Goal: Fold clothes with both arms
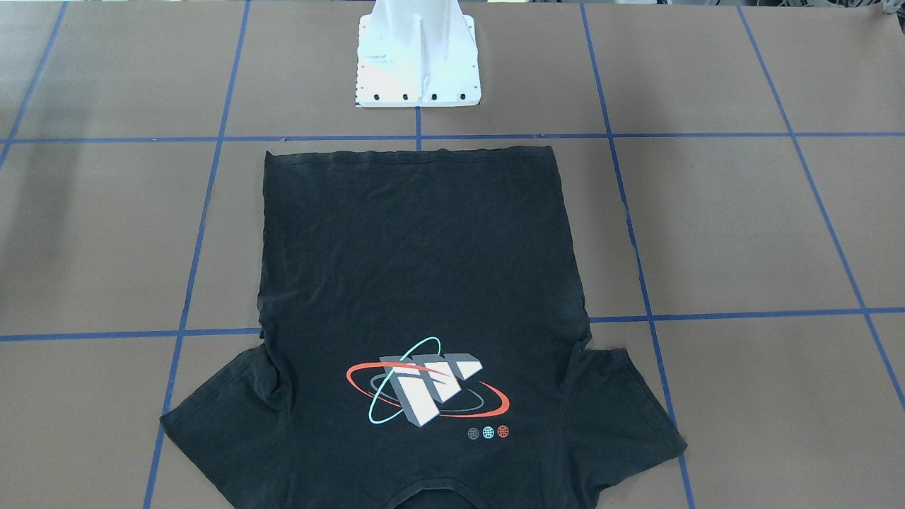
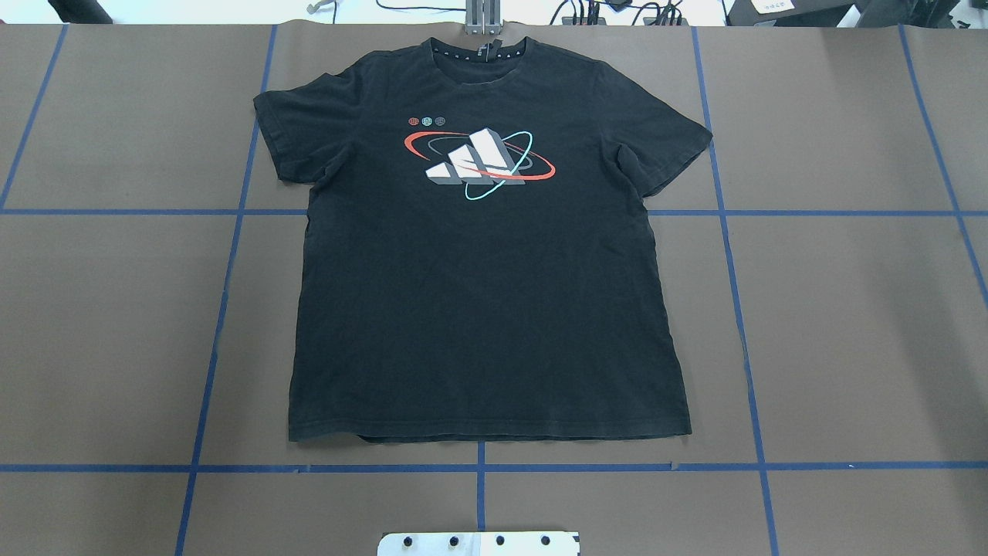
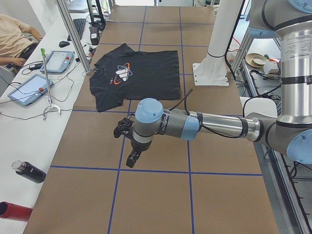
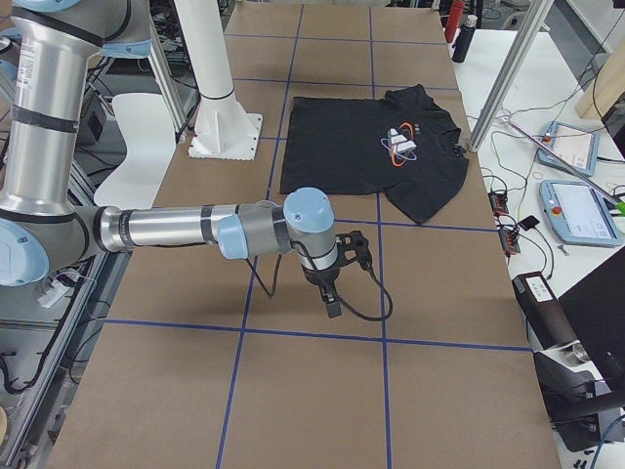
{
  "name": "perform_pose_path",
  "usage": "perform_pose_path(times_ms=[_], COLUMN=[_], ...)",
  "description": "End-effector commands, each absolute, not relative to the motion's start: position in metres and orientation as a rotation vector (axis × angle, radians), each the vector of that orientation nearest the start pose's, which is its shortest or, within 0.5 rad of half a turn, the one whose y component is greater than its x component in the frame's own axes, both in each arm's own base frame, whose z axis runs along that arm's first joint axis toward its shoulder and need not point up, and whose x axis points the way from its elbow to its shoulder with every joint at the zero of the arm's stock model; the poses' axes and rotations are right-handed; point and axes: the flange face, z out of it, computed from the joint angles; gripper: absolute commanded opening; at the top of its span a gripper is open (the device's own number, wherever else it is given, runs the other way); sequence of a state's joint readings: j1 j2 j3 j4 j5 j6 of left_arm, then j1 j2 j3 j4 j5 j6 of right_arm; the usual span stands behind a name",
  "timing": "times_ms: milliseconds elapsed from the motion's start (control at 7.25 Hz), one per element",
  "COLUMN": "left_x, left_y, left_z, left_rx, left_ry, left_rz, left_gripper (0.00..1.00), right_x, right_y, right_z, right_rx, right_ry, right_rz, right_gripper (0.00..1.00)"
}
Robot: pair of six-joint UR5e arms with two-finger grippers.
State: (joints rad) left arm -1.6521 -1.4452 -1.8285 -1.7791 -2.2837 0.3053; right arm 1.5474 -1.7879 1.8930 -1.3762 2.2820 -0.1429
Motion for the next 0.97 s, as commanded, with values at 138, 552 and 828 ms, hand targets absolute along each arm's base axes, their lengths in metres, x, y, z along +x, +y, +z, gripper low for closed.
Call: perform_pose_path(times_ms=[138,552,828], left_x=[-0.108,-0.056,-0.036], left_y=[-0.506,-0.53,-0.531], left_z=[0.53,0.52,0.525], left_rx=[0.741,0.779,0.779], left_ry=[0.581,0.655,0.674], left_rz=[0.394,0.383,0.411], left_gripper=[1.0,1.0,1.0], right_x=[0.05,-0.05,-0.16], right_y=[-0.467,-0.544,-0.576], right_z=[0.55,0.493,0.433], right_rx=[0.42,0.396,0.355], right_ry=[-0.742,-0.808,-0.819], right_rz=[-0.264,-0.317,-0.257], right_gripper=[1.0,1.0,1.0])
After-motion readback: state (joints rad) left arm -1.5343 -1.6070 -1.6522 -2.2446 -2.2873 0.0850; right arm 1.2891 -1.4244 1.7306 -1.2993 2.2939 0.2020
